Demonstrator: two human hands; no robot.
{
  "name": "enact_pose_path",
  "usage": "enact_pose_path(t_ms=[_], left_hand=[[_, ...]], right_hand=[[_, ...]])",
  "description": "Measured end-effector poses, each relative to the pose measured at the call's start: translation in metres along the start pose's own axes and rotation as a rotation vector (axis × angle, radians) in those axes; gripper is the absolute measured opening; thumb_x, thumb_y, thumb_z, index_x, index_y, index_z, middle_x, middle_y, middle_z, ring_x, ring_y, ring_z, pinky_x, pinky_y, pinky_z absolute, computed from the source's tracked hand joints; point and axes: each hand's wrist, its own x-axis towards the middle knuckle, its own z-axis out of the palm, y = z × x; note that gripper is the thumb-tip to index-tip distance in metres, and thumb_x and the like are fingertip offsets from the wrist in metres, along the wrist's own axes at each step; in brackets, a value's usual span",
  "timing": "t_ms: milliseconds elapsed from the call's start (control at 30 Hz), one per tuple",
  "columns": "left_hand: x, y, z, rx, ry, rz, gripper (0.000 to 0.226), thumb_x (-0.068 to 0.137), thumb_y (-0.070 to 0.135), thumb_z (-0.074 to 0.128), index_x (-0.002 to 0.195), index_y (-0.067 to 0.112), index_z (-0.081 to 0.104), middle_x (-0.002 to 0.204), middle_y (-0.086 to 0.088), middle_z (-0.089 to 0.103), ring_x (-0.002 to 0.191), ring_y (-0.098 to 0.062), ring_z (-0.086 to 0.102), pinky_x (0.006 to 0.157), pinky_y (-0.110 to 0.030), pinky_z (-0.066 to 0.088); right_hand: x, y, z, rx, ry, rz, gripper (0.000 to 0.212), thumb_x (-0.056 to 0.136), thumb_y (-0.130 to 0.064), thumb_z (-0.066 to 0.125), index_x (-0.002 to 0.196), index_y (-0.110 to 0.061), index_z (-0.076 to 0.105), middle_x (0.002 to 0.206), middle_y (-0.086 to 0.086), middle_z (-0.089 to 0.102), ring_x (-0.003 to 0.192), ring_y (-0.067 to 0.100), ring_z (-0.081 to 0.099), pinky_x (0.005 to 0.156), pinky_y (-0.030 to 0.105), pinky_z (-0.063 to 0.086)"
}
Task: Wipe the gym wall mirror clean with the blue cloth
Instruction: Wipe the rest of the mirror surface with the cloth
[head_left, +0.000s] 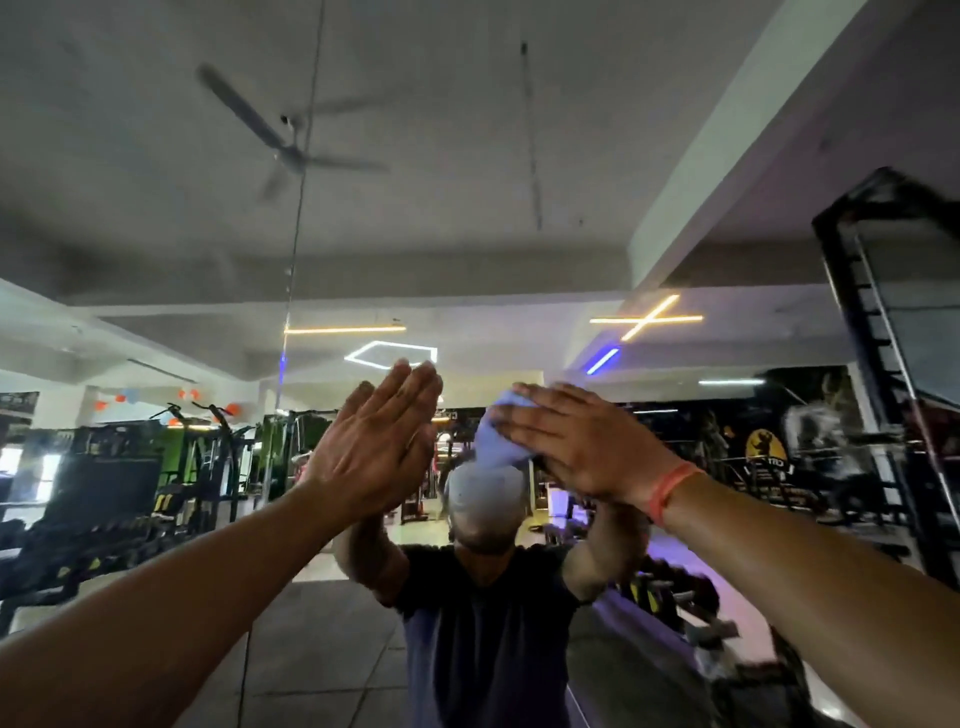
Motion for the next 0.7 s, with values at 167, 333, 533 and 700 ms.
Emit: enact_pose_path(t_ms=[167, 333, 533, 700], left_hand=[[0.084, 0.022, -0.021, 0.062, -0.009, 0.114, 0.067, 0.101, 0.046, 0.016, 0.163, 0.02, 0.022, 0.17, 0.002, 0.011, 0.158, -0.019, 0.007, 0.125, -0.047, 0.022], [0.136, 0.046, -0.027, 0.027, -0.002, 0.069, 0.082, 0.091, 0.053, 0.005, 0.162, 0.017, 0.025, 0.17, -0.002, 0.02, 0.158, -0.023, 0.014, 0.122, -0.049, 0.026], [0.159, 0.086, -0.017, 0.024, 0.033, 0.069, 0.078, 0.093, 0.053, 0.005, 0.163, 0.021, 0.021, 0.171, 0.004, 0.014, 0.158, -0.019, 0.007, 0.123, -0.045, 0.018], [0.161, 0.09, -0.004, 0.051, 0.124, 0.054, 0.067, 0.1, 0.045, 0.018, 0.159, 0.016, 0.035, 0.166, -0.003, 0.032, 0.155, -0.027, 0.023, 0.116, -0.05, 0.03]], right_hand=[[0.003, 0.054, -0.006, 0.067, 0.186, 0.753, 0.056, 0.101, -0.024, 0.05, 0.156, -0.021, 0.039, 0.162, -0.002, 0.04, 0.152, 0.031, 0.03, 0.123, 0.048, 0.026], [-0.007, 0.07, -0.016, 0.041, 0.083, 0.157, 0.051, 0.102, -0.027, 0.051, 0.151, -0.014, 0.048, 0.155, 0.006, 0.05, 0.145, 0.032, 0.041, 0.118, 0.043, 0.032], [-0.016, 0.184, -0.036, -0.014, 0.234, 1.014, 0.061, 0.089, -0.028, 0.027, 0.14, -0.012, 0.055, 0.143, 0.01, 0.057, 0.131, 0.038, 0.048, 0.104, 0.05, 0.048], [0.012, 0.13, -0.008, 0.091, 0.189, 0.422, 0.049, 0.099, -0.022, 0.049, 0.146, -0.009, 0.053, 0.148, 0.011, 0.056, 0.14, 0.037, 0.044, 0.113, 0.045, 0.036]])
